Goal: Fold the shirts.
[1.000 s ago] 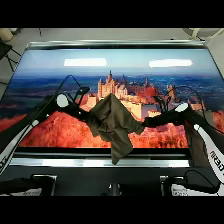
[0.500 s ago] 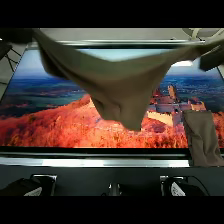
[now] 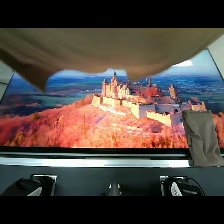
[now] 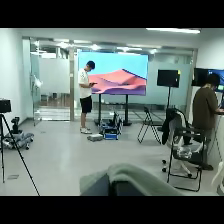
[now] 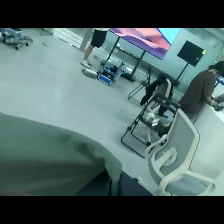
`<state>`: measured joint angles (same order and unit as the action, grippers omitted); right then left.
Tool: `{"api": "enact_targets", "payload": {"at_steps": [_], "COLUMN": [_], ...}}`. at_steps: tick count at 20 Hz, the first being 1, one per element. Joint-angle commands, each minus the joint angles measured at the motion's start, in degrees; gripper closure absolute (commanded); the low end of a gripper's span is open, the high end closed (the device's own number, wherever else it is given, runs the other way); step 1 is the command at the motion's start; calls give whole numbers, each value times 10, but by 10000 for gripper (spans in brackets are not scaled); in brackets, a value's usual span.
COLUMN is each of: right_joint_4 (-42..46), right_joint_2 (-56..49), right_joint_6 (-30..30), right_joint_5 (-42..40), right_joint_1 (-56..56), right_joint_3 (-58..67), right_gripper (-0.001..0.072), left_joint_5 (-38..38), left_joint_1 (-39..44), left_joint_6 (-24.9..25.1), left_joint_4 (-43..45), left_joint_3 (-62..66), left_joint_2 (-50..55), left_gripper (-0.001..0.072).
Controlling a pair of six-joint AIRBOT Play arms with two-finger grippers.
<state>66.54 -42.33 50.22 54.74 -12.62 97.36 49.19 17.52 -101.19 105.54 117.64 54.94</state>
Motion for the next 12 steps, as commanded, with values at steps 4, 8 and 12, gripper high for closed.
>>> {"api": "enact_targets", "payload": {"at_steps": [4, 8, 12], "right_joint_4": [18, 4, -99], "right_joint_2": [-50, -170, -344], "right_joint_6": [16, 32, 32], "right_joint_5": [26, -40, -123], "right_joint_1": [0, 0, 0], "right_joint_3": [3, 3, 3], "right_gripper": [692, 692, 692], "left_joint_5": [25, 58, 21], "left_joint_1": [-1, -1, 0], "left_joint_6": [13, 3, -64], "left_joint_4": [2, 1, -33], "left_joint_3": [-94, -267, -488], "left_joint_2": [-4, 4, 33], "left_gripper": [684, 684, 684]}}
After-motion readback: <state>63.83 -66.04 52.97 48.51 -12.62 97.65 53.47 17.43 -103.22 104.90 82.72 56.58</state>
